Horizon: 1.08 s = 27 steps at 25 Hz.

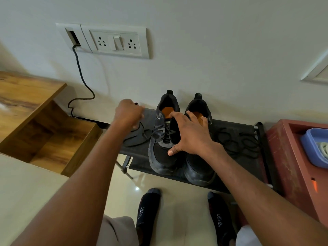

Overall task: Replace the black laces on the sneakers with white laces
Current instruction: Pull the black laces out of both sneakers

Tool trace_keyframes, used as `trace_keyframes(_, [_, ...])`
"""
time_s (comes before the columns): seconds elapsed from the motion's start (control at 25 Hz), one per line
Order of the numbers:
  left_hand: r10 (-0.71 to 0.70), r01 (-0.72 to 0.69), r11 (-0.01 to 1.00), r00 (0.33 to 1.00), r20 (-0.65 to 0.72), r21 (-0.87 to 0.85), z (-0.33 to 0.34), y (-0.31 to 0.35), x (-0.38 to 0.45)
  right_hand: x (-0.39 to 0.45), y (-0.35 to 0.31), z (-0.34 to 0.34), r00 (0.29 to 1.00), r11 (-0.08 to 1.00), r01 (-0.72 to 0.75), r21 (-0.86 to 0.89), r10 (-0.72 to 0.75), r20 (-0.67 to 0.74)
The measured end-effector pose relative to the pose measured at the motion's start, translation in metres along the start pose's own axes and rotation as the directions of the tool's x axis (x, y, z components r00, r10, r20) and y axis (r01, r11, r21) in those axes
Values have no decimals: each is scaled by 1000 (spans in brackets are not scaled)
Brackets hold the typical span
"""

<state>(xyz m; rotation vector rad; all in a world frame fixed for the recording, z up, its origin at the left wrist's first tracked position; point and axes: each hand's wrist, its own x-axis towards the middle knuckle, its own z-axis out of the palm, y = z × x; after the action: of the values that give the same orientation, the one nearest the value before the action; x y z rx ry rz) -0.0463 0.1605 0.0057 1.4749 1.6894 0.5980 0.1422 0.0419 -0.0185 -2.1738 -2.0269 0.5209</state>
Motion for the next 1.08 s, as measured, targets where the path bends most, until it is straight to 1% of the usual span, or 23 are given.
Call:
trace_keyframes(0.04, [40,-65,972,993,113,227,5,-4,-1,2,-2,-4,1000,1000,-9,18,9,3])
trace_keyframes(0.08, [40,-123,912,976,212,392,10,-4,-3,6,-3,-7,1000,999,-22,38,22,-11])
trace_keyframes(0.12, [34,-174,850,960,277,498,16,-3,-4,10,-6,-9,999,998,-35,45,37,-39])
trace_keyframes(0.16, [43,-212,804,952,302,555,20,-1,-7,14,-9,-9,996,998,-47,31,49,-77])
trace_keyframes(0.2, [83,-267,782,940,330,564,23,1,-7,16,-14,-6,991,998,-58,0,57,-120])
trace_keyframes(0.28, [187,-397,785,883,430,476,25,1,-8,20,-27,0,983,995,-79,-54,68,-172])
trace_keyframes(0.32, [198,-438,788,846,495,432,25,0,-11,21,-32,3,982,994,-86,-62,74,-175])
trace_keyframes(0.4, [146,-470,769,788,598,433,28,-4,-15,20,-35,2,981,993,-96,-63,84,-175])
trace_keyframes(0.44, [125,-472,758,783,610,450,29,-6,-16,19,-32,0,978,992,-107,-64,93,-187])
trace_keyframes(0.6, [144,-459,745,819,555,485,30,-4,-20,19,-18,-9,957,985,-173,-23,162,-242])
trace_keyframes(0.72, [149,-437,770,831,535,465,28,-4,-22,20,-30,-1,980,992,-113,-52,103,-167])
trace_keyframes(0.76, [148,-434,775,832,535,460,28,-5,-23,21,-34,4,985,995,-95,-36,88,-150])
trace_keyframes(0.8, [147,-431,777,833,533,458,27,-6,-24,22,-35,7,984,996,-89,19,91,-155])
trace_keyframes(0.88, [145,-422,783,839,525,458,28,-6,-24,22,-32,6,959,976,-104,190,149,-242])
trace_keyframes(0.96, [137,-410,793,841,523,451,27,-6,-24,19,-22,-1,891,948,-98,303,219,-397])
trace_keyframes(1.0, [135,-406,796,841,523,448,26,-6,-24,18,-19,-5,847,951,-92,296,231,-479])
trace_keyframes(1.04, [131,-405,797,840,526,448,26,-6,-23,17,-17,-6,827,965,-83,248,206,-523])
trace_keyframes(1.08, [129,-405,796,840,527,450,26,-7,-23,16,-17,-6,843,984,-64,166,142,-519])
